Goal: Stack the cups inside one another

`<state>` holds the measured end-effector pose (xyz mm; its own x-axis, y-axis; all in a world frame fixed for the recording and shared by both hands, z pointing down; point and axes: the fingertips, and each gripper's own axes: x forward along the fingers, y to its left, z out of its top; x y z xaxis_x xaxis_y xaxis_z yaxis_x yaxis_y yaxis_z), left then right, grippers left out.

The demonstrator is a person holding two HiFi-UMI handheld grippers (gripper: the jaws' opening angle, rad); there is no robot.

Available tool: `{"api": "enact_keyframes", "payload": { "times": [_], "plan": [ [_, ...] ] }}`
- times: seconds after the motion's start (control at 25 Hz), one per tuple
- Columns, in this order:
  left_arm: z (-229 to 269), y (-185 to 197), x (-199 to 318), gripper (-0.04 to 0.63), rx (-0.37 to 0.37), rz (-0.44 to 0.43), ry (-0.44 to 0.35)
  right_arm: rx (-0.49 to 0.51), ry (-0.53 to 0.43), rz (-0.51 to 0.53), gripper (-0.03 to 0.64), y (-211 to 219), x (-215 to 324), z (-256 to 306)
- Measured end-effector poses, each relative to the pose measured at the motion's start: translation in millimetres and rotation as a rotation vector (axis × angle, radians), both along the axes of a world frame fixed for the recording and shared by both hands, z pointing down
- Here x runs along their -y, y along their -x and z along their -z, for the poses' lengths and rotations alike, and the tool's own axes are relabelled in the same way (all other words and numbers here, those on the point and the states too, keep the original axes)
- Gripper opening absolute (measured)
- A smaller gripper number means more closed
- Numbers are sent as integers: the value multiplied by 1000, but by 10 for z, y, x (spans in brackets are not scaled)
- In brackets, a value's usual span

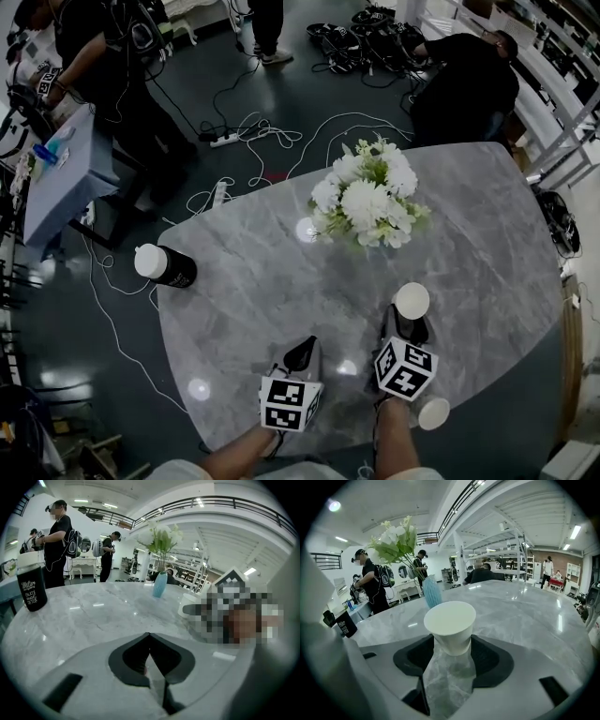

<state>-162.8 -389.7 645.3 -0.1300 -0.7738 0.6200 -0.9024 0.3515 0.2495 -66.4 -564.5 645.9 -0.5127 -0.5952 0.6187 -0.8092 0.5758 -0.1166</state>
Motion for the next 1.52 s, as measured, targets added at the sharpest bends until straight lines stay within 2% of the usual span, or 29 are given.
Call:
{"api": "enact_keyframes", "payload": {
  "times": [0.72, 1.52],
  "plan": [
    [177, -149, -65, -5, 4, -2, -24, 42, -9, 4, 218, -132, -203, 233],
    [745, -645, -493, -5, 46, -16, -109, 109, -40, 91, 218, -477, -1080, 920]
  ]
}}
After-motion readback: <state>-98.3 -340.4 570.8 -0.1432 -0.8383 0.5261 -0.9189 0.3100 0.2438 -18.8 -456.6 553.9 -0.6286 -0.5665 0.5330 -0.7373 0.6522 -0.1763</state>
